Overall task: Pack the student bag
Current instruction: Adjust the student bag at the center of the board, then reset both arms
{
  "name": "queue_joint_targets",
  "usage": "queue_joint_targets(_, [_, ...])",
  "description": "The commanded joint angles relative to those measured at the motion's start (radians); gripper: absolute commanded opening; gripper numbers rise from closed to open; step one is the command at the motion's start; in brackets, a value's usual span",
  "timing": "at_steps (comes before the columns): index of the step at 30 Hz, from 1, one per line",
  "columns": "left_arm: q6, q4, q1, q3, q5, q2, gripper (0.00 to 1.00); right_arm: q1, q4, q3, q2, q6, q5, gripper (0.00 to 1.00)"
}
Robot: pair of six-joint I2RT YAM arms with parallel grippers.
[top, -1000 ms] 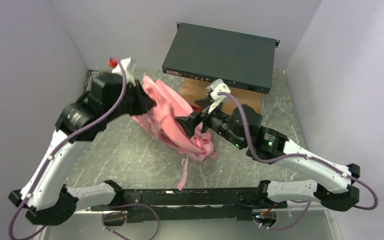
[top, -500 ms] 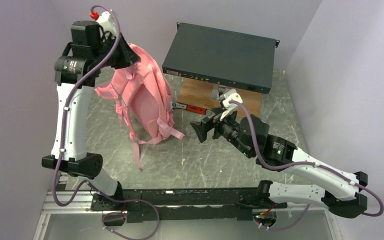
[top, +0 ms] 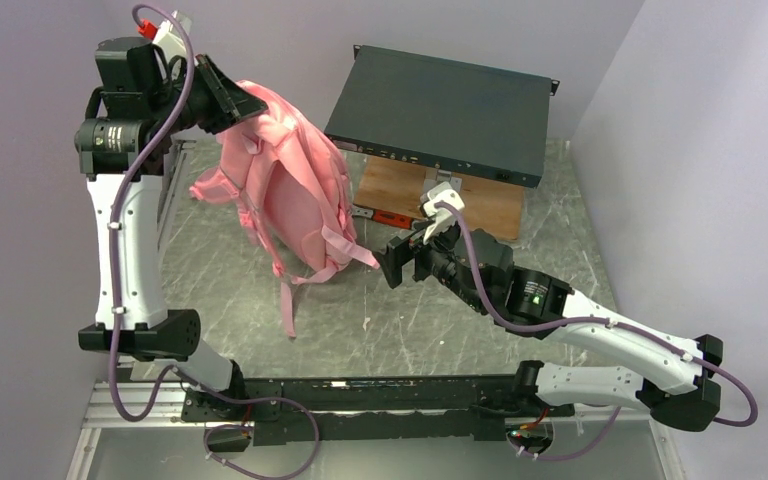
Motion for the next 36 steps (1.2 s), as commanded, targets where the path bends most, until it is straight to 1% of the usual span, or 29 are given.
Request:
queue_joint_targets(1, [-0.005,0.432,0.011,0.006,0.112,-0.187,0.0,-0.003,0.066,-0.023,-0.028,0.027,-0.006,1.0])
queue_joint_targets(2, [0.001,0.431,0.011,-0.071,0.121,-0.203,0.0,-0.003,0.071,-0.033,-0.032,0.03,-0.002,1.0])
queue_joint_targets(5, [0.016,0.489,0.011,-0.375,0.132,-0.275,0.0,-0.007,0.081,-0.055,-0.029,0.036,-0.001,1.0])
queue_joint_targets(6, [0.023,0.493,0.011,-0.442,0.13,-0.29,0.02,-0.009,0.08,-0.056,-0.024,0.037,-0.006,1.0])
queue_joint_targets(9, [0.047,0.492,0.011,-0.569,0.108,-0.333,0.18,-0.015,0.078,-0.056,-0.005,0.039,-0.02,1.0])
queue_joint_targets(11, [0.056,0.503,0.011,-0.602,0.1,-0.359,0.33,-0.021,0.077,-0.056,0.003,0.044,-0.029,1.0])
queue_joint_targets(13, [0.084,0.47,0.011,-0.578,0.065,-0.373,0.47,-0.026,0.081,-0.059,0.006,0.049,-0.037,1.0])
queue_joint_targets(16, [0.132,0.407,0.011,-0.527,-0.024,-0.393,0.69,-0.032,0.089,-0.064,0.006,0.057,-0.047,1.0])
queue_joint_targets(19, [0.164,0.377,0.011,-0.506,-0.098,-0.419,0.82,-0.037,0.091,-0.065,0.005,0.057,-0.053,1.0])
queue_joint_targets(21, [0.179,0.357,0.011,-0.497,-0.125,-0.427,0.85,-0.038,0.09,-0.068,0.002,0.059,-0.054,1.0])
queue_joint_targets(23, [0.195,0.337,0.011,-0.497,-0.143,-0.434,0.86,-0.039,0.093,-0.071,0.001,0.059,-0.056,1.0])
queue_joint_targets(27, [0.208,0.326,0.011,-0.528,-0.196,-0.467,0.89,-0.043,0.096,-0.072,0.004,0.061,-0.062,1.0])
queue_joint_targets(28, [0.214,0.32,0.011,-0.531,-0.213,-0.473,0.92,-0.043,0.094,-0.07,0.006,0.061,-0.063,1.0])
queue_joint_targets(29, [0.22,0.313,0.011,-0.532,-0.228,-0.479,0.97,-0.043,0.093,-0.069,0.007,0.061,-0.063,1.0])
queue_joint_targets(30, [0.228,0.301,0.011,-0.529,-0.248,-0.483,0.99,-0.044,0.092,-0.067,0.009,0.061,-0.062,1.0])
queue_joint_targets(33, [0.256,0.263,0.011,-0.519,-0.288,-0.499,1.0,-0.046,0.09,-0.067,0.007,0.061,-0.059,1.0])
queue_joint_targets(36, [0.268,0.26,0.011,-0.54,-0.314,-0.528,1.0,-0.049,0.085,-0.067,0.003,0.061,-0.055,1.0])
